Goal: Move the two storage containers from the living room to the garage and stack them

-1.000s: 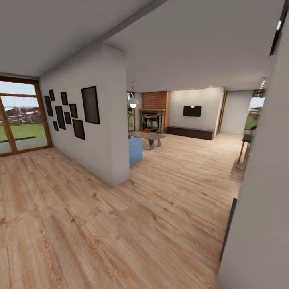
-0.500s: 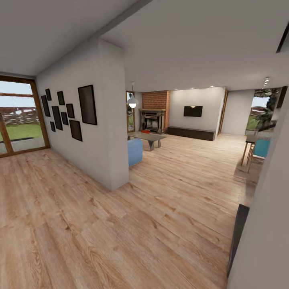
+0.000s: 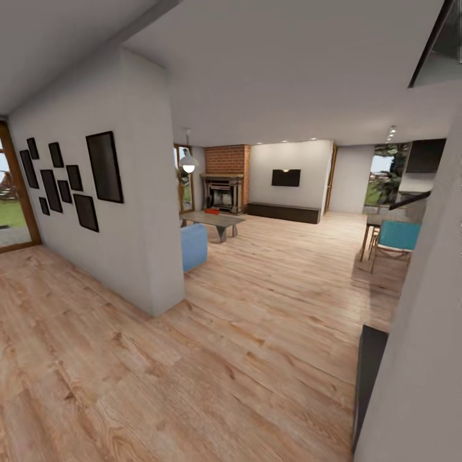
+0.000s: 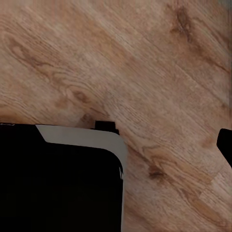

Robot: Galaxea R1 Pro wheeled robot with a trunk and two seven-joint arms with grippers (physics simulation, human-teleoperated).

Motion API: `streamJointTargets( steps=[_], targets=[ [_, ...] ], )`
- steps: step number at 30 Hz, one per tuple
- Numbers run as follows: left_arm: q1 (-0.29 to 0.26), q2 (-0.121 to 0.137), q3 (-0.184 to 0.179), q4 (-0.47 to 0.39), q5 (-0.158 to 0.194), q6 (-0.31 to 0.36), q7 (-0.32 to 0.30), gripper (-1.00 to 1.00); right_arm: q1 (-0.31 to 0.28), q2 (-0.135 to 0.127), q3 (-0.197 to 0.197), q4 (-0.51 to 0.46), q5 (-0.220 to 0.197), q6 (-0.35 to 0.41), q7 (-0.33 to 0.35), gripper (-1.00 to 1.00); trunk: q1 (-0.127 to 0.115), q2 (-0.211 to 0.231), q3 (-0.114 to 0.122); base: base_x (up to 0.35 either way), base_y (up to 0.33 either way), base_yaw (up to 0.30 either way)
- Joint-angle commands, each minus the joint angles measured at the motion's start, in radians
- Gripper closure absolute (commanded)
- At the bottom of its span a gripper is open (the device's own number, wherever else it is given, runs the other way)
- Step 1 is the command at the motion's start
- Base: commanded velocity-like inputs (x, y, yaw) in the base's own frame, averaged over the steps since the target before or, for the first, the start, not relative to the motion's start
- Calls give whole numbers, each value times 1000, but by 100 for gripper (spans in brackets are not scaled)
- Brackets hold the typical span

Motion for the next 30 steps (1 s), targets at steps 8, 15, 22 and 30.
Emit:
streamJointTargets(
  steps=[8, 15, 22, 30],
  targets=[
    [-1, 0, 4, 1, 4, -4, 0, -100, -2, -1, 8, 3, -4, -5, -3, -100, 1, -1, -1, 326, 0, -242],
    [-1, 0, 4, 1, 4, -4, 0, -100, -2, -1, 9, 3, -4, -4, -3, -100, 1, -1, -1, 326, 0, -242],
    [-1, 0, 4, 1, 4, -4, 0, -100, -2, -2, 9, 3, -4, -5, -3, -100, 1, -1, -1, 326, 13, -241],
    [-1, 0, 4, 1, 4, -4, 0, -100, -2, -2, 9, 3, -3, -5, -3, -100, 1, -1, -1, 326, 64, -224]
  ],
)
